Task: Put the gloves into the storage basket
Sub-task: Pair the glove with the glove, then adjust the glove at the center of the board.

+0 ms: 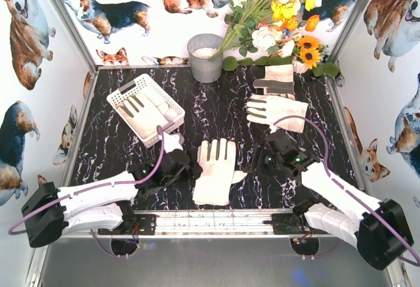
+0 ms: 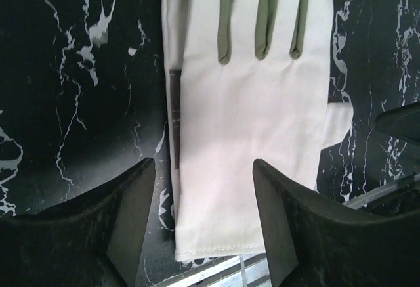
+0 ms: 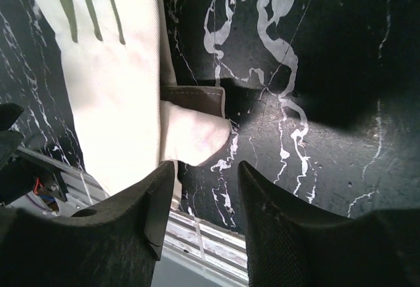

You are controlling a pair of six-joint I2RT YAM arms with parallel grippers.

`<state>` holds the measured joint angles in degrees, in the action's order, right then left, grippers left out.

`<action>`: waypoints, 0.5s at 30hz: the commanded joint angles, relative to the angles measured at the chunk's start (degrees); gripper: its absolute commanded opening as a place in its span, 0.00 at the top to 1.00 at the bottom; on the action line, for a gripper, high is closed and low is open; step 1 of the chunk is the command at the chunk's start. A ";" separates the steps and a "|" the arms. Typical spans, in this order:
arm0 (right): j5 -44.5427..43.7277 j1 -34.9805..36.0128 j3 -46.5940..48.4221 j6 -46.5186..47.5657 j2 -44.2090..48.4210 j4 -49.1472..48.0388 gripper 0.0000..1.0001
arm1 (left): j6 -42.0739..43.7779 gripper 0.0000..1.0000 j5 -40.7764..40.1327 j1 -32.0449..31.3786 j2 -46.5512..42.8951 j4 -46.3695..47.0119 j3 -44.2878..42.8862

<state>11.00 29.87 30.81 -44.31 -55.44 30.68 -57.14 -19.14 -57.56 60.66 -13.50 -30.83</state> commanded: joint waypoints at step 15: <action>9.87 -0.07 -0.90 -1.20 -13.34 -12.50 0.71 | -1.60 0.61 15.30 6.74 3.45 9.97 7.90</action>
<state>19.38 29.87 30.09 -45.21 -68.38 23.27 -59.61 -6.20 -51.57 62.74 -6.24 -22.85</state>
